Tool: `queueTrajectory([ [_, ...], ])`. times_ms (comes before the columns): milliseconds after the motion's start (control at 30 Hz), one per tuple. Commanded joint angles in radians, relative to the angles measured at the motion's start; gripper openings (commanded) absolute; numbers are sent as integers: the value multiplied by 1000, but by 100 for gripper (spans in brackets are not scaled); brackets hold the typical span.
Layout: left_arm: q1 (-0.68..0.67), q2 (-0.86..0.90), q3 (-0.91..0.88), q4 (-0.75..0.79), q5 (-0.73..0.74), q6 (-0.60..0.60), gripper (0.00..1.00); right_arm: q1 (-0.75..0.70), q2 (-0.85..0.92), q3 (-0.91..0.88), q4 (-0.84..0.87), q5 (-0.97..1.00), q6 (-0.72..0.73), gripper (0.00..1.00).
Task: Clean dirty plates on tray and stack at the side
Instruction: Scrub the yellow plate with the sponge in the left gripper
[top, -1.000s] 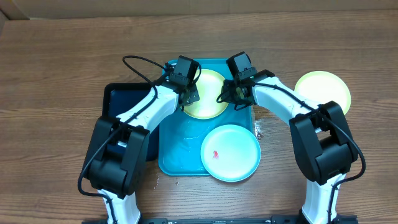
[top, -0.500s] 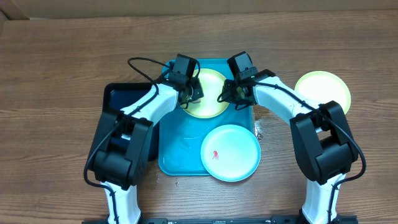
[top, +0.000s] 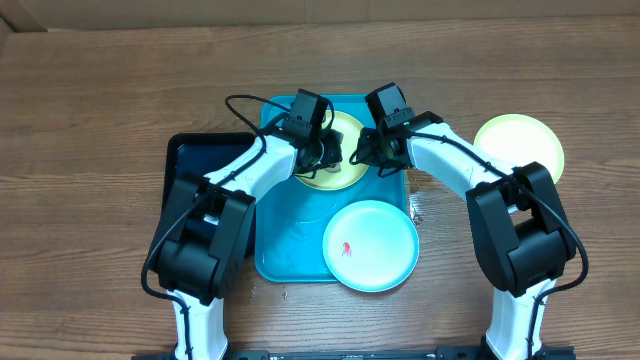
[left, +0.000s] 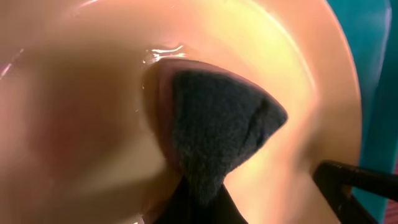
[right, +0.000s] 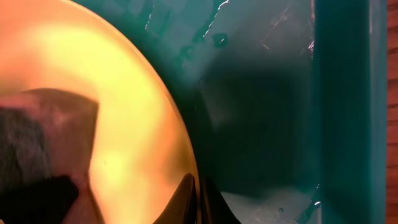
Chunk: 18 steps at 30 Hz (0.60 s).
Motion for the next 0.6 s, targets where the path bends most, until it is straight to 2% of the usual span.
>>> queueTrajectory([
  [0, 32, 30, -6, -99, -111, 21, 4, -1, 19, 8, -7, 13, -18, 4],
  [267, 48, 29, 92, -237, -301, 43, 4, -1, 19, 8, -7, 13, -18, 4],
  [567, 45, 38, 118, -179, -320, 50, 4, -1, 19, 8, -8, 13, -18, 4],
])
